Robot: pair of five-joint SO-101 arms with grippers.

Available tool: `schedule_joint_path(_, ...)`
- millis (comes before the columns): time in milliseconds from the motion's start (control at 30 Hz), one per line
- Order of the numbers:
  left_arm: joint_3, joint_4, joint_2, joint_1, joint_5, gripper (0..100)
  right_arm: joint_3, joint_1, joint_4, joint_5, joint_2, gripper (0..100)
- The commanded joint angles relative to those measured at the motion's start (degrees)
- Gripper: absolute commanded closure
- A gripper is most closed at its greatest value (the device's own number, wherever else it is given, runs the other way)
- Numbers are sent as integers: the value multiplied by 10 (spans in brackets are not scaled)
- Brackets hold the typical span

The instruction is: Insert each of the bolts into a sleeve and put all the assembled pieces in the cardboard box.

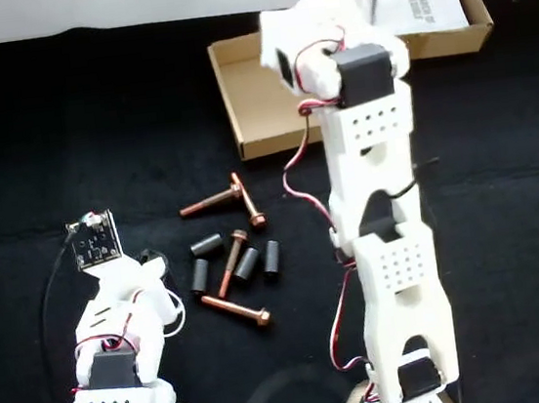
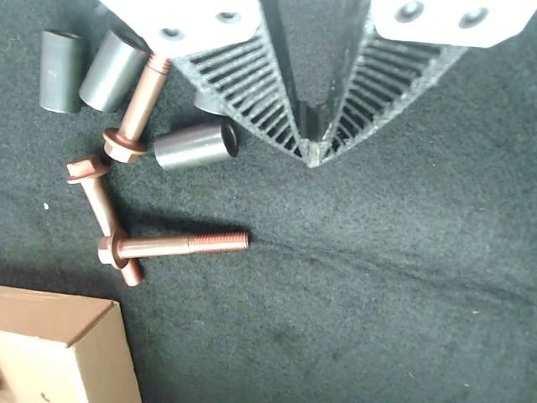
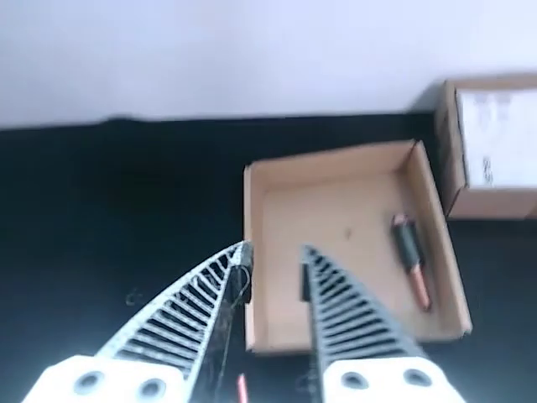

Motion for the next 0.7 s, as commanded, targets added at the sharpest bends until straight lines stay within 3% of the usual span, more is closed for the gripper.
schedule_joint_path(0, 15, 0, 0, 7, 2, 990, -70, -7, 55, -6, -69, 947)
schedule_joint_path(333, 15, 1, 0, 4, 0, 990, -19, -15, 60, 7, -202, 947)
schedule_joint_path(667, 15, 1, 0, 4, 0, 990, 474, -71, 58, 18, -499, 947)
